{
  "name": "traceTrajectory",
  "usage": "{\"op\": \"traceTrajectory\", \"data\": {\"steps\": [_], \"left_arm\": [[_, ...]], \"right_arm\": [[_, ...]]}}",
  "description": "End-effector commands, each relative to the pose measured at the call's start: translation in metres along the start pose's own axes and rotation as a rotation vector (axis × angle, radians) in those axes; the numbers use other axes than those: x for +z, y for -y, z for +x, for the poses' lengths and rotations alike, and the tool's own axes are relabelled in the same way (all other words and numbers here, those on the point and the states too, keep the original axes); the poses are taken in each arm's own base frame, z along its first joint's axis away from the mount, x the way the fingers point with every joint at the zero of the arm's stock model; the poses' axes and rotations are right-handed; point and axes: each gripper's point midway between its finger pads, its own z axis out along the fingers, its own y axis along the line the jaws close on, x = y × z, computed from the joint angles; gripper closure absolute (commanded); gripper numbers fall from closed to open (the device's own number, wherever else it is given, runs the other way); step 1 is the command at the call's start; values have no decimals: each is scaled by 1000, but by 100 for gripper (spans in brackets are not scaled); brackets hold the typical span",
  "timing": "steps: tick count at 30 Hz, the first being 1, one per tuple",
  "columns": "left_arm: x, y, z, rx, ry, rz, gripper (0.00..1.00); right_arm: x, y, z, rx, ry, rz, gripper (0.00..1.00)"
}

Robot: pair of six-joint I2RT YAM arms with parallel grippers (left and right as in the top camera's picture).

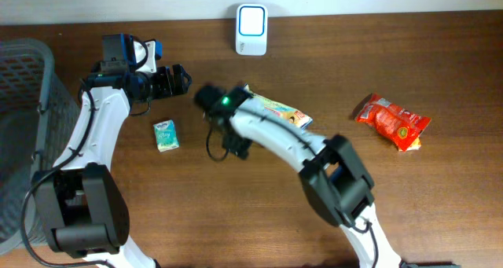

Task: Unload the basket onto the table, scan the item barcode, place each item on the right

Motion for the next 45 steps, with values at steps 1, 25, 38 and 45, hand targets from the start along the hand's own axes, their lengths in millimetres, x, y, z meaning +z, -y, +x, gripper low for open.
{"op": "traceTrajectory", "data": {"steps": [1, 25, 38, 45], "left_arm": [[2, -2, -1, 6, -1, 2, 1], [2, -2, -1, 6, -1, 2, 1], [2, -2, -1, 6, -1, 2, 1], [2, -2, -1, 6, -1, 2, 1]], "right_arm": [[-38, 41, -12, 172, 135, -87, 1], [79, 103, 5, -280, 301, -122, 39], [5, 57, 12, 49, 340, -487, 96], [-139, 50, 6, 87, 680, -920, 96]]}}
